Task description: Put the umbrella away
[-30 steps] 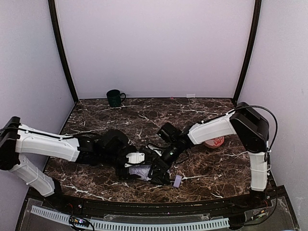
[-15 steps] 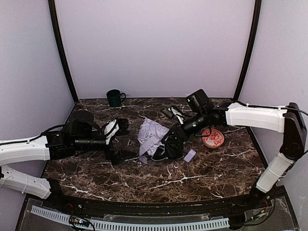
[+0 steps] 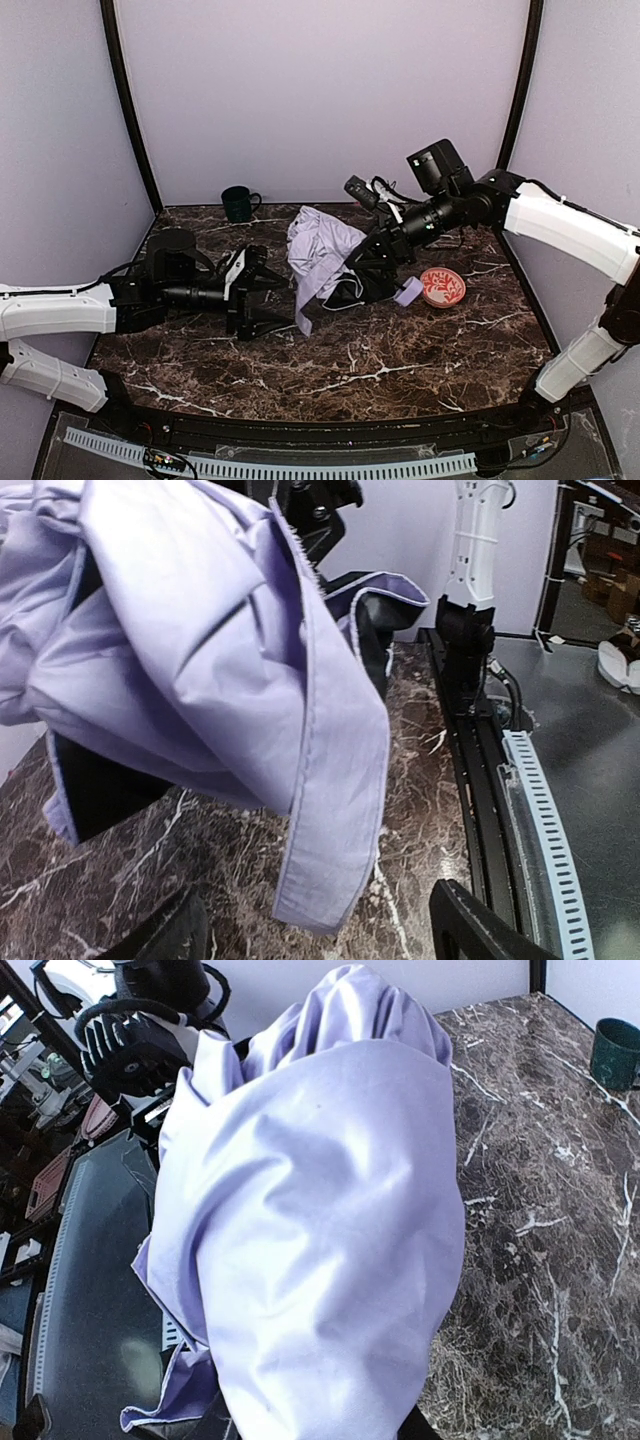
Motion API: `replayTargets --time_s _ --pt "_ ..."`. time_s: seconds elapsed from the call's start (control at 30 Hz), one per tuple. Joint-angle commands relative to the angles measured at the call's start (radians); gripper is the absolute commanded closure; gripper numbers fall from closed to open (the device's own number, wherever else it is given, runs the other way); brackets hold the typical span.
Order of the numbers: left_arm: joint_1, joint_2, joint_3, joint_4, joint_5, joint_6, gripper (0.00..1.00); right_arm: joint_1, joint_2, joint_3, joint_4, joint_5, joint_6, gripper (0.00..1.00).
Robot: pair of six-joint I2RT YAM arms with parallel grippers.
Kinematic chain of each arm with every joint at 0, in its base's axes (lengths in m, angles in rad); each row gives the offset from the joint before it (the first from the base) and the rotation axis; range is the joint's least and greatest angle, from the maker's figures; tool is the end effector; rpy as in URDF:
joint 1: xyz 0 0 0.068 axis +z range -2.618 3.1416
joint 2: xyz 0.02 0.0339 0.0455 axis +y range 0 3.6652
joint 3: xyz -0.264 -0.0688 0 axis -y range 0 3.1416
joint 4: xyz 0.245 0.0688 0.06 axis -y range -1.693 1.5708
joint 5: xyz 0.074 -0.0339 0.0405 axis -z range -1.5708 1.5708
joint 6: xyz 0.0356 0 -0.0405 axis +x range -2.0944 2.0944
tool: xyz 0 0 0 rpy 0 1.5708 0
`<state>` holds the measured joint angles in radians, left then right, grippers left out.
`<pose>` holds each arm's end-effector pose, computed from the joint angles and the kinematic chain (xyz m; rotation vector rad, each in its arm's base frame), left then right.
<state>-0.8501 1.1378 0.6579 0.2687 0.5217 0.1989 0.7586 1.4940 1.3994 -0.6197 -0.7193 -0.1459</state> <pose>0.1561 -0.2046 0.2713 1.2433 1.3698 -0.9249 0.2201 0.2409 0.3473 -1.3542 1.8880 1.1362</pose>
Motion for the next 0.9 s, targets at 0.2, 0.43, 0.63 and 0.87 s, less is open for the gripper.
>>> replayTargets --time_s 0.2,0.43,0.63,0.87 --pt "-0.049 0.126 -0.003 0.191 0.080 0.028 0.34 0.000 0.012 0.150 -0.078 -0.088 -0.083 1.00" --pt "-0.055 0.148 0.003 0.189 0.087 0.027 0.76 0.000 0.012 0.182 -0.115 -0.088 -0.106 1.00" --pt "-0.060 0.040 -0.062 0.180 0.122 0.027 0.73 0.000 0.016 0.192 -0.140 -0.070 -0.129 1.00" --pt "-0.054 -0.017 -0.018 0.070 0.130 0.050 0.13 0.001 0.022 0.220 -0.194 -0.102 -0.171 1.00"
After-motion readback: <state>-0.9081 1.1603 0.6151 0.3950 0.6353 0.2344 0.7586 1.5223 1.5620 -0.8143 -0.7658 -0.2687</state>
